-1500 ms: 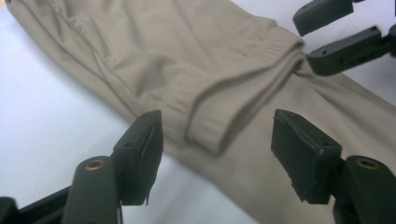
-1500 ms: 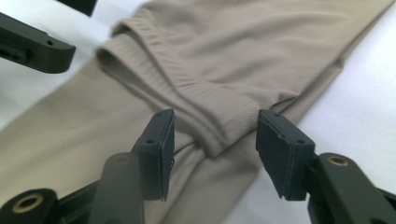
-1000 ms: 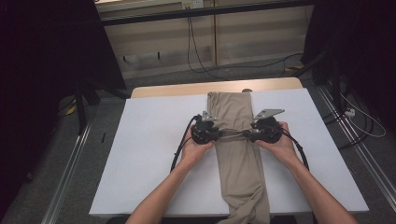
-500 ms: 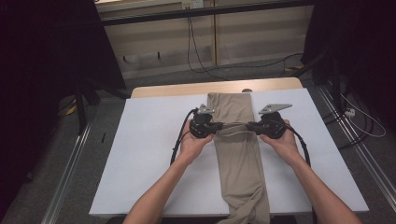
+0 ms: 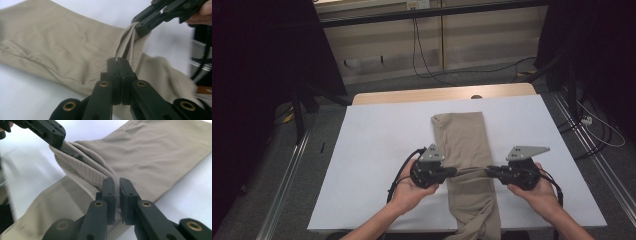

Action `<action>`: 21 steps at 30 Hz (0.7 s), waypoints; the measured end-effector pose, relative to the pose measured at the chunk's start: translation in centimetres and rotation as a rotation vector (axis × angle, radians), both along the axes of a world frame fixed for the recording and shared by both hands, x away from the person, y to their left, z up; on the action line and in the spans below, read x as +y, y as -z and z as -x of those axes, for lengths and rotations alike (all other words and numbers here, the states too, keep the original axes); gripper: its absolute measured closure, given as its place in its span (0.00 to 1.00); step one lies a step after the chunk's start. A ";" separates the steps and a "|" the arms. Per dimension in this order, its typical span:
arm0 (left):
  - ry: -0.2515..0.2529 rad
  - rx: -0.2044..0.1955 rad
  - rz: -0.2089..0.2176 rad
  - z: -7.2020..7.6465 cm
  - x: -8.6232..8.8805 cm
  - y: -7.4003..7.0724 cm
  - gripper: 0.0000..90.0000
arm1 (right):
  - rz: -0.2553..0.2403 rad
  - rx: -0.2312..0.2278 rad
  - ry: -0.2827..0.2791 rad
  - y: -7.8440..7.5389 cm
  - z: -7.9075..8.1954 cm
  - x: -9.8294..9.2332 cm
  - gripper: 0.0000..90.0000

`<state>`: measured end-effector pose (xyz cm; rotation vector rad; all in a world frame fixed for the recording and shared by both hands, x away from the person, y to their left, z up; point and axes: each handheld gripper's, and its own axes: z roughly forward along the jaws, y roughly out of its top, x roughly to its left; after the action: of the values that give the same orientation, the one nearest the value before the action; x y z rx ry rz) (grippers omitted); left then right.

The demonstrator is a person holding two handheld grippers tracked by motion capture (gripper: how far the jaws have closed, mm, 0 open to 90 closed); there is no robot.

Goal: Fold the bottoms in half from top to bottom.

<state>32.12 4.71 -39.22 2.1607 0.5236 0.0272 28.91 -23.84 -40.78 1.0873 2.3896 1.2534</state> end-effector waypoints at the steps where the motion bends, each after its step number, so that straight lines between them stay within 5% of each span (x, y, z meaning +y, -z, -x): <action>1: -0.002 0.003 0.008 0.6 0.1 0.3 1.00 | 0.003 0.006 -0.009 0.1 0.7 0.1 0.93; 4: 0.020 0.012 -0.017 2.4 0.1 1.7 1.00 | 0.039 0.024 -0.030 0.9 2.6 0.4 0.93; 5: 0.034 0.007 -0.055 2.8 -0.2 2.6 1.00 | 0.055 0.023 -0.028 1.2 3.0 0.5 0.93; 8: 0.059 0.009 -0.083 3.0 -0.7 3.5 1.00 | 0.141 0.040 -0.042 2.4 3.9 1.1 0.92; 12: 0.059 0.023 -0.100 3.8 -0.3 3.2 1.00 | 0.106 0.063 -0.053 2.3 4.4 0.8 0.90; 16: 0.113 0.009 -0.130 4.8 -0.2 3.4 0.97 | 0.110 0.076 -0.074 2.5 5.1 1.1 0.86; 21: 0.094 0.048 -0.083 3.9 0.3 3.5 0.81 | 0.082 0.112 -0.101 2.9 4.9 1.2 0.58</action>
<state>28.26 5.05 -42.68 2.2692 0.4543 -0.0558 24.05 -22.62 -43.69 1.0508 2.5846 1.1413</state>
